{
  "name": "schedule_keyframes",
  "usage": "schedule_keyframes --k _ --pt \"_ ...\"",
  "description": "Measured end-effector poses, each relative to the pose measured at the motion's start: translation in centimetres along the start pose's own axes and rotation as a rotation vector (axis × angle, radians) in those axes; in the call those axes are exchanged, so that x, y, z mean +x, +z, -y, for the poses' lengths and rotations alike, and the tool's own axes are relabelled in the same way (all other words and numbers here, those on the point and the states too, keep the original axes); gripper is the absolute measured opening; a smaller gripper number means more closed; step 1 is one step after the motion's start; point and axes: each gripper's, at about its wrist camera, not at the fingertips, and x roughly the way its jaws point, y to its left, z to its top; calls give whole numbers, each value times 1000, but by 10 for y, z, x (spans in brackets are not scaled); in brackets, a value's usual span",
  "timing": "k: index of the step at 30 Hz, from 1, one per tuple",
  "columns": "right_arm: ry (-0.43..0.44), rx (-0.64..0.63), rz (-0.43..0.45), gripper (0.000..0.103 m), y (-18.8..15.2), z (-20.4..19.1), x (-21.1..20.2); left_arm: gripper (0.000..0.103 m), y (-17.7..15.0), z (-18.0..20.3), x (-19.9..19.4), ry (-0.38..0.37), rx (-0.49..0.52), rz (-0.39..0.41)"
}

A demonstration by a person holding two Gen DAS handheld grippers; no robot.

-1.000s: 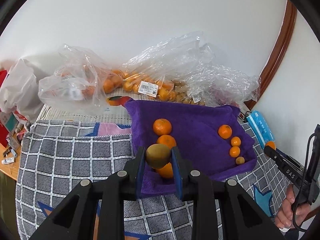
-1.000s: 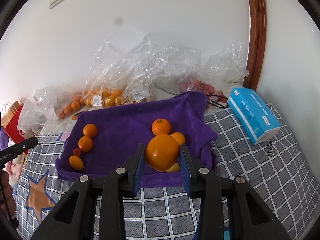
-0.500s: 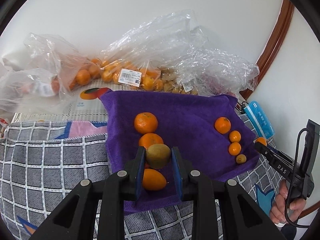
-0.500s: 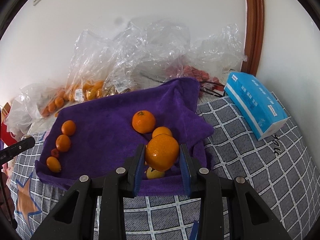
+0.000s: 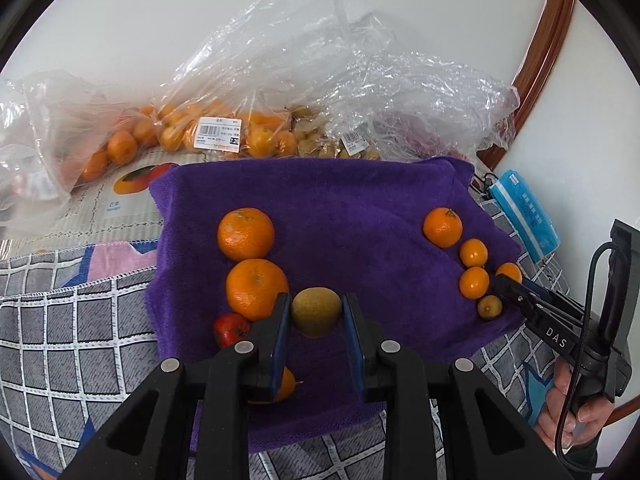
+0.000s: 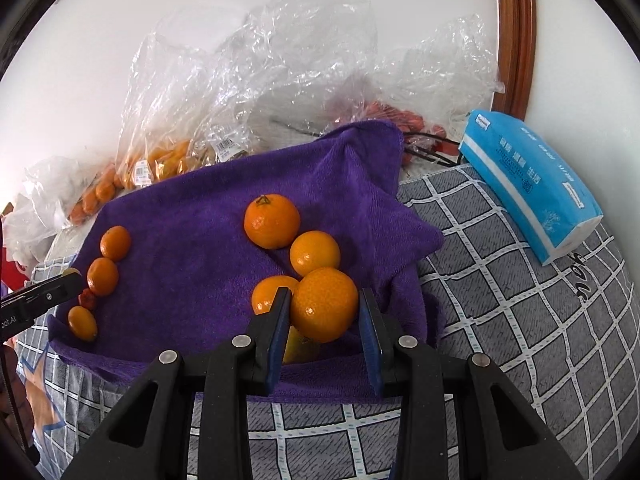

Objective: Organize fruits
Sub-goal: 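Lower both fruits onto the towel and open both grippers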

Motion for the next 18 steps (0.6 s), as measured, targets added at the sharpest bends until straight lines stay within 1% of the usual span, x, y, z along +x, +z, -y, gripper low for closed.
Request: schedule_keyframes --k 3,8,10,15,18 --pt "5 -3 -6 33 -2 1 6 24 0 7 8 1 15 -17" --pt "-3 -18 14 34 -3 0 5 25 -5 19 18 55 72 -28" --pt "-10 -32 21 34 -4 -2 5 25 -7 22 21 66 90 -34" --pt "-32 -56 30 34 -4 -5 4 25 -11 21 26 64 85 -45" --pt "-37 -47 36 34 -6 -4 3 25 -12 20 30 57 78 -52"
